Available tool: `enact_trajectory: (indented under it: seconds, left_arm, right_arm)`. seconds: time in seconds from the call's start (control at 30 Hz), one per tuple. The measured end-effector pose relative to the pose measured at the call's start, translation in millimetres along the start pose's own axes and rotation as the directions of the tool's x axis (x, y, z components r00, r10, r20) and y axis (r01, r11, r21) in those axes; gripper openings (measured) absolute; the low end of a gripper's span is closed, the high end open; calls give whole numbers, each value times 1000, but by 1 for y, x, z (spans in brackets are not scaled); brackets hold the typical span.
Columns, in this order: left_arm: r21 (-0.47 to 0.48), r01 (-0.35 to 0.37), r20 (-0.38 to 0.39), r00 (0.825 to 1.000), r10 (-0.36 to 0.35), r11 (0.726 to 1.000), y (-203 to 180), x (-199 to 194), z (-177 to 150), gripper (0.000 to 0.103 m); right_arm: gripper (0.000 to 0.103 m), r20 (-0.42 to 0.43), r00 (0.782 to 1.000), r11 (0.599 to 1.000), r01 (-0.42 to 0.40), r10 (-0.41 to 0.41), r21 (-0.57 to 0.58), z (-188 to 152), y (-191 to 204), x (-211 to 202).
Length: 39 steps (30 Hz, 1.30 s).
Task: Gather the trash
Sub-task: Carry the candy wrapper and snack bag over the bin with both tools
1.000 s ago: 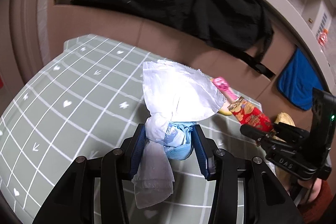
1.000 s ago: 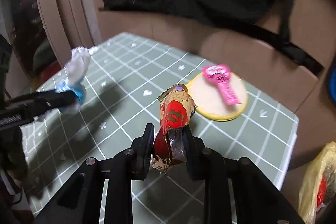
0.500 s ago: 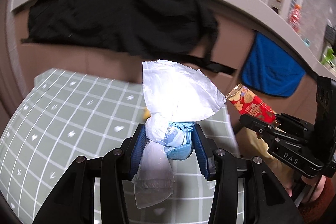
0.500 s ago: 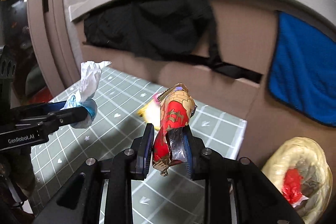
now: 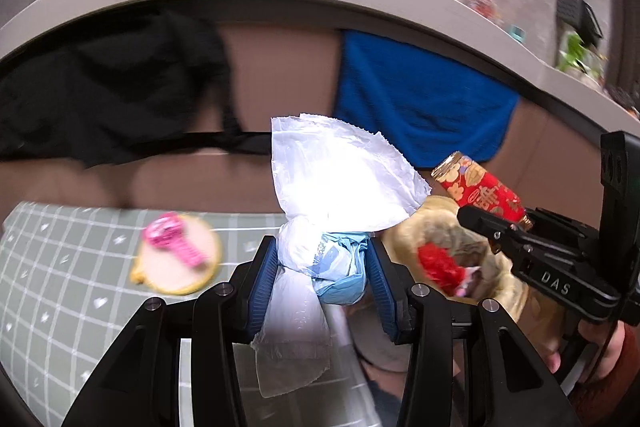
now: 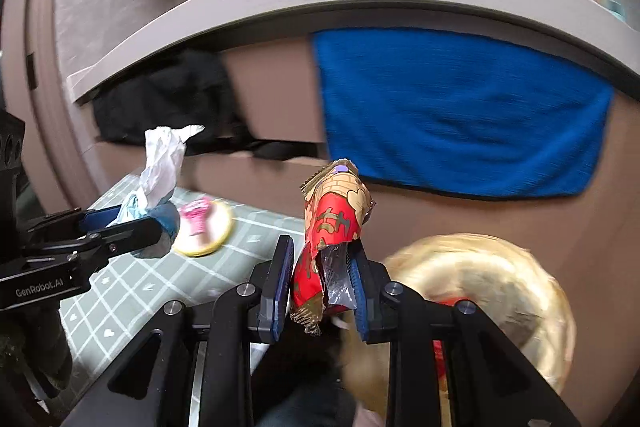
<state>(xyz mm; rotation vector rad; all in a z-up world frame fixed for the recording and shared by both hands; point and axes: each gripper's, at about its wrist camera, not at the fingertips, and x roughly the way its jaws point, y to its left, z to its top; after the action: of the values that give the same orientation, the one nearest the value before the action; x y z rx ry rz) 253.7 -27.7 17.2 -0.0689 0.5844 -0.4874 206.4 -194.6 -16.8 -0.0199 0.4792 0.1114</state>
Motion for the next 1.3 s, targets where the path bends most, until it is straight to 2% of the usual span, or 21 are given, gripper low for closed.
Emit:
enact_trajectory:
  seconds: [0.2, 0.53, 0.77, 0.97, 1.13, 1.3]
  left_arm:
    - [33, 90, -34, 996, -88, 995, -47, 36, 1, 46]
    - [54, 190, -71, 980, -187, 980, -101, 83, 5, 46]
    - [37, 225, -148, 965, -217, 974, -120, 116, -12, 46]
    - [56, 240, -179, 957, -227, 969, -133, 135, -17, 46]
    - [6, 247, -240, 941, -238, 969, -132, 156, -26, 46]
    - [0, 238, -279, 933, -228, 971, -130, 165, -36, 46]
  right_arm:
    - [25, 8, 996, 994, 86, -87, 66, -4, -56, -21]
    - [25, -5, 987, 978, 161, -162, 136, -19, -112, -39]
    - [25, -42, 985, 970, 172, -167, 170, -38, -137, -33]
    - [25, -73, 985, 963, 168, -155, 211, -51, -156, -22]
    - [25, -106, 987, 954, 145, -121, 262, -60, -171, -8]
    - [25, -143, 983, 950, 149, -113, 274, -71, -178, 4]
